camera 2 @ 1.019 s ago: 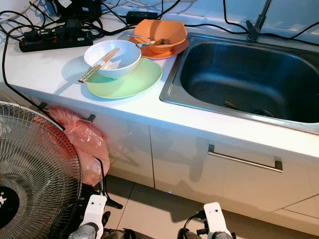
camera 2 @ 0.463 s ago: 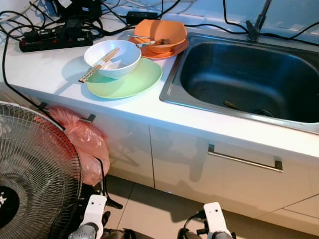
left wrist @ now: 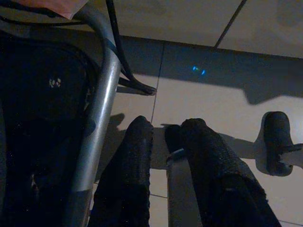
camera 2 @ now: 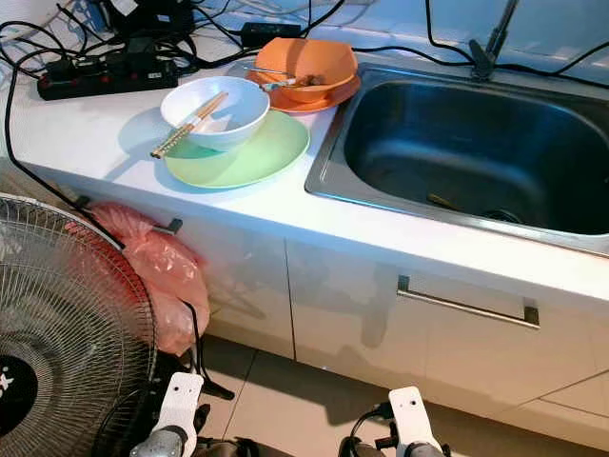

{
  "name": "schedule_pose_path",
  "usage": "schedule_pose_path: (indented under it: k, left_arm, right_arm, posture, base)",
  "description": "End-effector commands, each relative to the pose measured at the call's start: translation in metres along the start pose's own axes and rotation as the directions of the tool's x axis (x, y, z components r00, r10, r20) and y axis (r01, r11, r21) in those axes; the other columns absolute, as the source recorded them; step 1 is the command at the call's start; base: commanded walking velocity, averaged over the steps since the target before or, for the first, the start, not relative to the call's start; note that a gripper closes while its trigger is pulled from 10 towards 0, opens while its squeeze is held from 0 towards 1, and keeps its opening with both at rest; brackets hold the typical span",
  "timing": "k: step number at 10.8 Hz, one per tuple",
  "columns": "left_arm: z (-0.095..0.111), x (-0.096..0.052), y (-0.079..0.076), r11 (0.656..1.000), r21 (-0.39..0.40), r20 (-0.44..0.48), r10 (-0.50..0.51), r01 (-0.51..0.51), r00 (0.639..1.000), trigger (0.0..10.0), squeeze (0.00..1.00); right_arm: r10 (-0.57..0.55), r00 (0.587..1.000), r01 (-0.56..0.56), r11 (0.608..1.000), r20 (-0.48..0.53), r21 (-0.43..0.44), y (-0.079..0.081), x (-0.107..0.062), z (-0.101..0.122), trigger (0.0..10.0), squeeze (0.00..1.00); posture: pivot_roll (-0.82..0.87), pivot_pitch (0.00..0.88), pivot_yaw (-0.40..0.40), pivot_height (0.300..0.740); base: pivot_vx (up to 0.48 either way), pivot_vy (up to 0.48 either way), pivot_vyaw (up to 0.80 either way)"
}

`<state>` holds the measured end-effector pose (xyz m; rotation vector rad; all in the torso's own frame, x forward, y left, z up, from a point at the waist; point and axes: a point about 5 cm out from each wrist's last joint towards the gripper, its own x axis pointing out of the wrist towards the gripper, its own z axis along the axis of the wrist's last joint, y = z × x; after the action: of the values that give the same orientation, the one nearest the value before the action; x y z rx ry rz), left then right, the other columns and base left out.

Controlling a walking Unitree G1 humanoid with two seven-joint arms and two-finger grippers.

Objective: Kitchen organization

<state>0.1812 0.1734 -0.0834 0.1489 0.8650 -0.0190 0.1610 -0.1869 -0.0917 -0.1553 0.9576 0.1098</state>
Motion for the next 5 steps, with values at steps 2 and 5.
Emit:
schedule_pose_path:
  k: [2, 5]
  left_arm:
    - [-0.0045, -0.0010, 0.0015, 1.000, 0.005, -0.017, 0.002, -0.002, 1.000, 10.0, 0.00]
    - [-0.0027, -0.0006, 0.0009, 1.000, 0.009, -0.009, -0.001, 0.001, 1.000, 10.0, 0.00]
  right_arm:
    - [0.003, 1.000, -0.003, 1.000, -0.011, 0.007, 0.0009, -0.0007, -0.0038, 10.0, 0.00]
    - [0.004, 1.000, -0.004, 1.000, -0.007, 0.015, 0.0016, -0.0006, -0.0032, 10.0, 0.00]
  posture:
    - [-0.05, 0.102, 0.022, 0.740]
    - [-0.06, 0.108, 0.021, 0.740]
  base:
    - [0.000, 0.000, 0.00]
    - [0.000, 0.000, 0.00]
